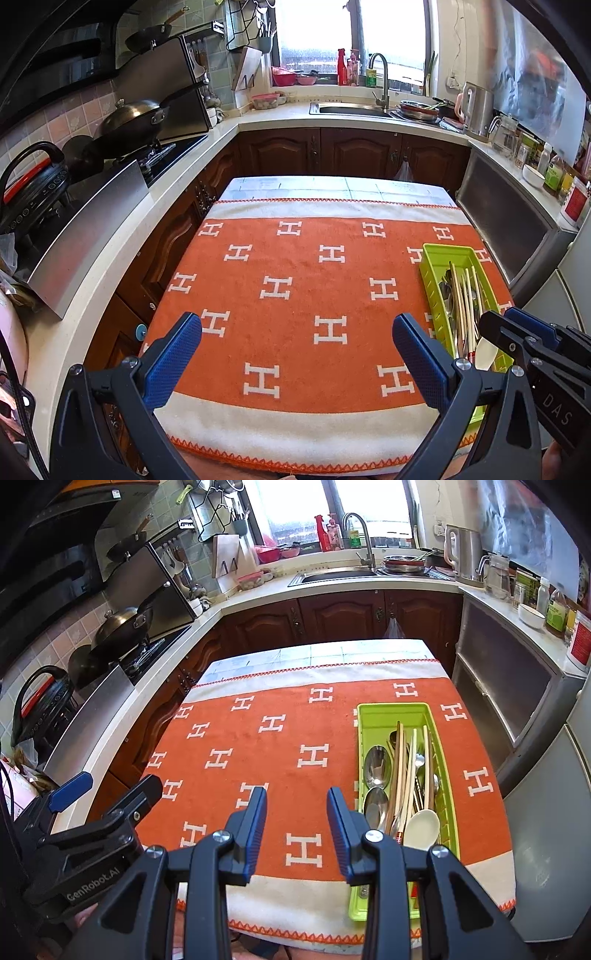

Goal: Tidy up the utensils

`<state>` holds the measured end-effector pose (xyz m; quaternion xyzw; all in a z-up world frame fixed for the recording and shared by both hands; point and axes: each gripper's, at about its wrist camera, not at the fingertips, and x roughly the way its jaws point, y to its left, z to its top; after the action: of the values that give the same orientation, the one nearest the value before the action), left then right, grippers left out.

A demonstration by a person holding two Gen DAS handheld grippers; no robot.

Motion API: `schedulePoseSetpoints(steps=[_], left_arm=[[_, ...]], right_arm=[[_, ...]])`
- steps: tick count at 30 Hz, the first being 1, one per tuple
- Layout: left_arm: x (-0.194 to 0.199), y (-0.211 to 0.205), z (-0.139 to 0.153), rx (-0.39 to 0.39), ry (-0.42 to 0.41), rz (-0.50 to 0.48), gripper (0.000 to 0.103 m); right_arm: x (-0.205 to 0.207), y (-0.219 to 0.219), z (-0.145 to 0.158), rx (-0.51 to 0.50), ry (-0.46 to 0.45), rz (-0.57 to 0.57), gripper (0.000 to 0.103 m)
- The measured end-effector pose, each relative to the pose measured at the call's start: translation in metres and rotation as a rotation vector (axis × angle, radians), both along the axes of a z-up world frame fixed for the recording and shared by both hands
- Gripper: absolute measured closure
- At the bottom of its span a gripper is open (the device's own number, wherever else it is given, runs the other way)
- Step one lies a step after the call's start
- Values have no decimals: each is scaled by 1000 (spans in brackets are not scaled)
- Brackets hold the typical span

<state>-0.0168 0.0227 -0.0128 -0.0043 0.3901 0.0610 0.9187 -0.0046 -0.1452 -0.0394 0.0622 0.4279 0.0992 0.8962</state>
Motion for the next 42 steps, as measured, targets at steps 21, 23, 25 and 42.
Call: schedulePoseSetpoints(steps=[21,23,25,42], left_arm=[[3,6,-9,-9,42,0,1],[3,5,-9,-9,44,-1,1],[3,5,-10,-9,46,-2,1],[3,3,-14,-20,66,-16,1]], right_arm=[[2,10,-8,5,24,15,69],[1,10,-8,5,23,15,69],[1,10,-8,4,23,16,69],[-1,9,-9,6,29,15,69]])
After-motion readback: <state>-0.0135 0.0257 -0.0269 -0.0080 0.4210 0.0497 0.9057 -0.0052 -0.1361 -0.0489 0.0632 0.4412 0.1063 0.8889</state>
